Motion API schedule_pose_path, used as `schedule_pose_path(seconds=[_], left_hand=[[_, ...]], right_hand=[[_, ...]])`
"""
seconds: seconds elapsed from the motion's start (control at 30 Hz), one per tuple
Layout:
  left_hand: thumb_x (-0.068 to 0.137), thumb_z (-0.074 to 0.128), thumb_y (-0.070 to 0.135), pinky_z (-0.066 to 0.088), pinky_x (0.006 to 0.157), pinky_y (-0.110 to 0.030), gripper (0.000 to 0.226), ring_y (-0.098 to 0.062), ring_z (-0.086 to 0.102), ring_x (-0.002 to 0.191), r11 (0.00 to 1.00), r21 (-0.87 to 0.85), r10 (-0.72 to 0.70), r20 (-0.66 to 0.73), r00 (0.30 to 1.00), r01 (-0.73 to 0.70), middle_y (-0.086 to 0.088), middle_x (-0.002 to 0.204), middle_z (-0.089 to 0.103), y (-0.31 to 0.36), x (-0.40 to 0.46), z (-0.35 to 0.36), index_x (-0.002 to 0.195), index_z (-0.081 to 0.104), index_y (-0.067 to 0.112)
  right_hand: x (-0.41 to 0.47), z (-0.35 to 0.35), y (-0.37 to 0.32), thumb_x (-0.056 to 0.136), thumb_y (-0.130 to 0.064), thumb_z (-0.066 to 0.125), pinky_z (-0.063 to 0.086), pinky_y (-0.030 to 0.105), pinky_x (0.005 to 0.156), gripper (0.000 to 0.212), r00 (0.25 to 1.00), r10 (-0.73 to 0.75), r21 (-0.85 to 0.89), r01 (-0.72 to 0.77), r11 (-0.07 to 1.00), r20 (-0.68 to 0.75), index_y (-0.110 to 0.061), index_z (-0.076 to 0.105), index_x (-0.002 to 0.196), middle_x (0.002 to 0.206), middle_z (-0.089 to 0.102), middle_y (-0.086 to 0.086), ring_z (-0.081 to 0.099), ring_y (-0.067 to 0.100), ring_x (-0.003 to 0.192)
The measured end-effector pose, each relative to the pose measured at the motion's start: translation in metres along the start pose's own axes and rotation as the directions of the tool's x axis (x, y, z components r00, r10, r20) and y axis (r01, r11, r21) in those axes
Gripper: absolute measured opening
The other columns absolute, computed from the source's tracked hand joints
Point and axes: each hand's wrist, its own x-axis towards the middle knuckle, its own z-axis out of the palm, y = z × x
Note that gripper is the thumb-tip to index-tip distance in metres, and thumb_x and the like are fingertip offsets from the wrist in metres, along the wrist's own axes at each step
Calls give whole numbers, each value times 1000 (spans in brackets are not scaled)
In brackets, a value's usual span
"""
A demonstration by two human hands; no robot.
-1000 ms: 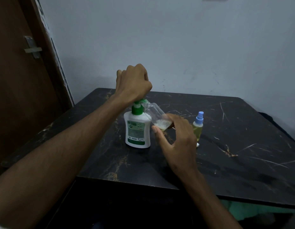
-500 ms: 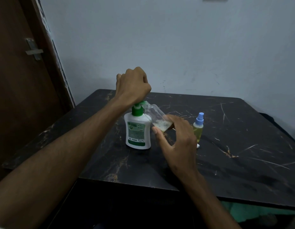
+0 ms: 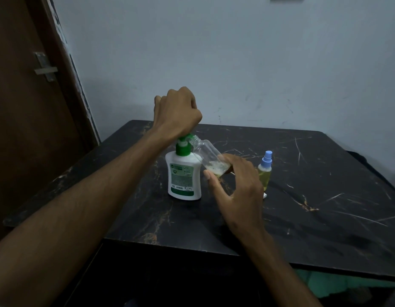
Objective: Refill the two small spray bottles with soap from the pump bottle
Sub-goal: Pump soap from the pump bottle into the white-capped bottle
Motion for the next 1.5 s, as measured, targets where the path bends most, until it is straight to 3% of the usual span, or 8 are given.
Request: schedule_pose_path(seconds=[0.2,0.37,0.57,0.73,0.9,1.03,1.5], left_hand=[[79,63,11,52,99,-53,19,-24,69,83,1000,-1,-1,-3,1000,1,-1,87,77,-2,-1,5,86,79,16],[73,59,16,42,99,-47,21,-24,68,84,999,28,18,-13,1000,-18,1,85,74,-1,3,4,84,77,18],[80,62,12,48,102,-51,19,-23,68,84,1000,5,16,-15,1000,-16,0,88,76,-3,0,7,87,78,16],[66,51,20,46,100,-49,31,-24,68,82,1000,3,-5,-12,1000,5,1,84,75,2,1,1,82,77,19],[79,61,11,53,98,-53,21,-22,68,82,1000,-13,14,-16,1000,-15,-1,87,77,-2,-1,5,86,80,15],[74,59,14,47,101,-49,20,-23,68,83,1000,2,20,-8,1000,-20,1,84,75,1,-1,1,84,77,17],[74,59,14,51,98,-52,24,-22,67,82,1000,-16,15,1,1000,-15,0,87,76,0,0,-1,85,79,15]], right_hand=[[0,1,0,96,-46,69,51,40,87,38,1000,-6,-5,6,1000,-2,-18,66,121,108,65,-8,59,11,98],[0,-1,-1,95,-45,69,51,40,86,36,1000,-9,6,9,1000,-14,-18,66,119,107,64,-10,59,10,97],[1,0,-1,96,-45,69,51,41,87,38,1000,-11,0,11,1000,-1,-17,66,120,108,65,-7,59,11,98],[0,-1,-1,96,-45,69,51,39,87,38,1000,-7,1,7,1000,-4,-18,66,121,109,64,-9,58,9,98],[1,1,-1,96,-44,70,51,38,86,35,1000,-16,-1,16,1000,-6,-19,65,119,107,61,-13,57,8,97],[1,0,0,95,-45,70,51,40,86,36,999,-26,-2,26,1000,-18,-17,66,119,108,57,-18,59,10,97],[0,0,-1,96,-45,69,51,41,85,37,1000,-10,1,10,1000,-9,-18,66,120,107,64,-11,58,9,96]])
